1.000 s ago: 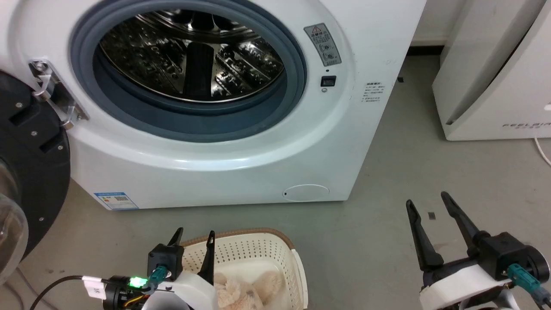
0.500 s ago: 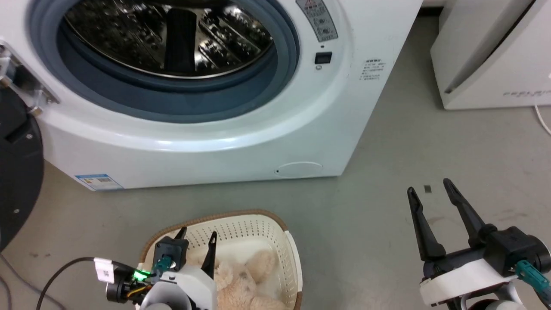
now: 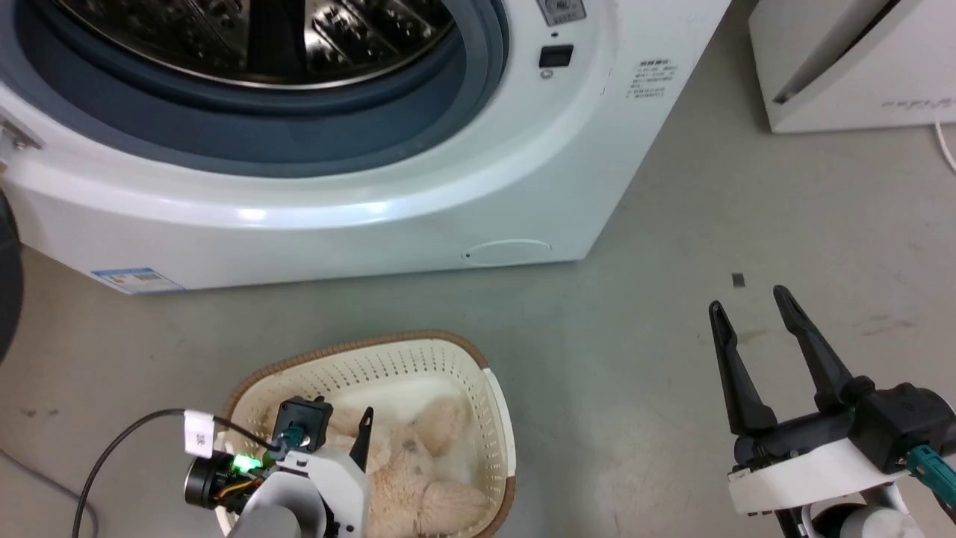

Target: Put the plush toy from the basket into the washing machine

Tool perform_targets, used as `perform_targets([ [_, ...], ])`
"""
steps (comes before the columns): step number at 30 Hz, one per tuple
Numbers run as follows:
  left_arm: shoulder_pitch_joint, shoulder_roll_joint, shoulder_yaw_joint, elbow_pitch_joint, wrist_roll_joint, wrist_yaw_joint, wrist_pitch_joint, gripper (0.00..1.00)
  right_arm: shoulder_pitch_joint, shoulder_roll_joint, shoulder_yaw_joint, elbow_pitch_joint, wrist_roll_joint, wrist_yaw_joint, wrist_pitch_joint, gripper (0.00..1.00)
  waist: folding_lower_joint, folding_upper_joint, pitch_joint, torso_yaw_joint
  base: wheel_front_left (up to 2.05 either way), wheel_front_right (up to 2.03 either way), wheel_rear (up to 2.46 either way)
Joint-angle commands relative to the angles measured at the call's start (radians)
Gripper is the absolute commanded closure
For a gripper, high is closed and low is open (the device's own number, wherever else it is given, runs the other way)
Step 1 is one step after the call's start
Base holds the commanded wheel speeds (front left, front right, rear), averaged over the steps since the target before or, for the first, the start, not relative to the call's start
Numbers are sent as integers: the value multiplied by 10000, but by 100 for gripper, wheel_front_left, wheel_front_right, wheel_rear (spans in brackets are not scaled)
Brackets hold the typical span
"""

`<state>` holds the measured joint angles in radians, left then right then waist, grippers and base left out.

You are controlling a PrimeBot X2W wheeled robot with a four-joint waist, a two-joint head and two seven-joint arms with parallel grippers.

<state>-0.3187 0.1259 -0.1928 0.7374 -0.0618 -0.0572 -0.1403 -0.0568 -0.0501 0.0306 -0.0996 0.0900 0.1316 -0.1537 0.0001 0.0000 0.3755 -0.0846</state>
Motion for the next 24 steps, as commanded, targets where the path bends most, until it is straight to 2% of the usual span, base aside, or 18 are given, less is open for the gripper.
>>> perform_targets([
  [1, -272, 77, -95, 244, -26, -87, 11, 0, -178, 0, 31, -84, 68, -6, -105, 0, -1, 0, 181, -44, 0, 0, 0],
  [15, -1573, 626, -1106, 1999, 213, -318, 398, 0, -513, 0, 99, -402, 353, -7, -395, 0, -1, 0, 1572, -364, 0, 0, 0],
  [24, -2465, 1024, -2335, 2981, 659, -467, 587, 0, -730, 0, -30, -540, 452, -8, -582, 0, -1, 0, 2462, -535, 0, 0, 0],
])
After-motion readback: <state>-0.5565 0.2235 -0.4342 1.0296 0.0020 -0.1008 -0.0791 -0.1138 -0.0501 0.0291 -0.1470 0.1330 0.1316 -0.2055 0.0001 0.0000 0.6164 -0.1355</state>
